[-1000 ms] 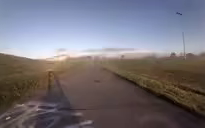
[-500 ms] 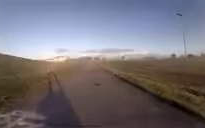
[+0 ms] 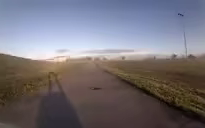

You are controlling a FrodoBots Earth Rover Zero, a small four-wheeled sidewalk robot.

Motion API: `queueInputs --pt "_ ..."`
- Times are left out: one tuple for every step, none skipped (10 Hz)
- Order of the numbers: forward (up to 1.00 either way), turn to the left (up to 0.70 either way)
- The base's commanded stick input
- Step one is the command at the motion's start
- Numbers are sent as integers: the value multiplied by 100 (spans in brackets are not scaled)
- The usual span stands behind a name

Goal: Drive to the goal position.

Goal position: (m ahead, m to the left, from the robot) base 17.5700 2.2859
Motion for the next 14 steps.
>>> queueInputs --pt "70 0" --pt "70 0" --pt "70 16" --pt "70 31" --pt "70 35" --pt "70 35" --pt "70 0" --pt "70 0" --pt "70 0" --pt "70 0" --pt "70 0" --pt "70 0" --pt "70 0" --pt "70 0"
